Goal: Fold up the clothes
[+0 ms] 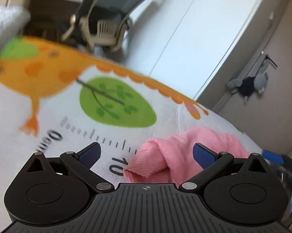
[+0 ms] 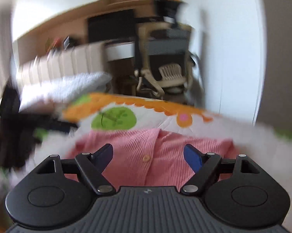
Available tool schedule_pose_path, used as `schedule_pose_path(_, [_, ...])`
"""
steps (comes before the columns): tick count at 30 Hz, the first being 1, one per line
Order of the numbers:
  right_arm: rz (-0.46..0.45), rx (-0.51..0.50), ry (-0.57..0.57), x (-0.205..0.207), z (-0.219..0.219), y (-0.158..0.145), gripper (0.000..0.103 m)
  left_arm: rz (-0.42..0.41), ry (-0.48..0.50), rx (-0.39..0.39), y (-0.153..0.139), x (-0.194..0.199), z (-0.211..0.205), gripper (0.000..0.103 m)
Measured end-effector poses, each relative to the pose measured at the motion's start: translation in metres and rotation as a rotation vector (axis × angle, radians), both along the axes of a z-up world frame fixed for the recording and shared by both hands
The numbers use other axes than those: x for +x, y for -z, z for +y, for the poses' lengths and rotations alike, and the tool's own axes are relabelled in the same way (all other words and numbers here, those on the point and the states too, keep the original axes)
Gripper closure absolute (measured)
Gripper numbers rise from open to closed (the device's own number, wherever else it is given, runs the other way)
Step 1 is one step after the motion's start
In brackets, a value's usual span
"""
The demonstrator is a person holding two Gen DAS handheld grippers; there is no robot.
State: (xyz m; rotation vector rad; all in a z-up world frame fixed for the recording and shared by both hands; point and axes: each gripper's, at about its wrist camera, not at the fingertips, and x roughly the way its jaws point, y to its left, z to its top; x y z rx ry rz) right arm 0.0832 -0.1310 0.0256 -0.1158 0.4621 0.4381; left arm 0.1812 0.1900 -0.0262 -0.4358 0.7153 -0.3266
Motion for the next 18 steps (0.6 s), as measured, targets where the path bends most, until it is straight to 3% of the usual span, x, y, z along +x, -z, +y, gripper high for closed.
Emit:
schedule_pose_path(2, [-0.051,-0.130,-0.081,-0.016,0.022,0.007,0.022,0.009,0.002,0.008,0.010,0.004,-0.007,0.006])
schedule_pose_path(4, [-0.034,-0.165,-0.172,-0.025,0.039,0.012,0.021,-0.020,0.016,0.054,0.011,0.000,-0.016,0.025])
schedule_pose_path(6, [-0.024,-0.179,-0.209,-0.030,0.050,0.014,0.020,0.005,0.036,0.055,0.012,-0.004,-0.024,0.050])
schedule_pose_path(7, [-0.022,-0.185,-0.222,-0.032,0.055,0.014,0.020,0.029,0.043,0.039,0.011,-0.007,-0.026,0.058])
schedule_pose_path(8, [-0.020,-0.192,-0.235,-0.034,0.061,0.015,0.019,0.056,0.050,0.018,0.010,-0.010,-0.028,0.075])
schedule_pose_path(9, [-0.023,-0.200,-0.240,-0.034,0.065,0.016,0.018,0.092,0.053,-0.036,0.007,-0.012,-0.027,0.084])
schedule_pose_path(12, [-0.046,-0.229,-0.254,-0.036,0.080,0.018,0.015,0.173,0.059,-0.199,-0.005,-0.016,-0.025,0.084])
schedule_pose_path(18, [-0.077,-0.317,-0.298,-0.049,0.109,0.030,0.010,0.196,0.070,-0.332,-0.031,-0.011,-0.043,0.084])
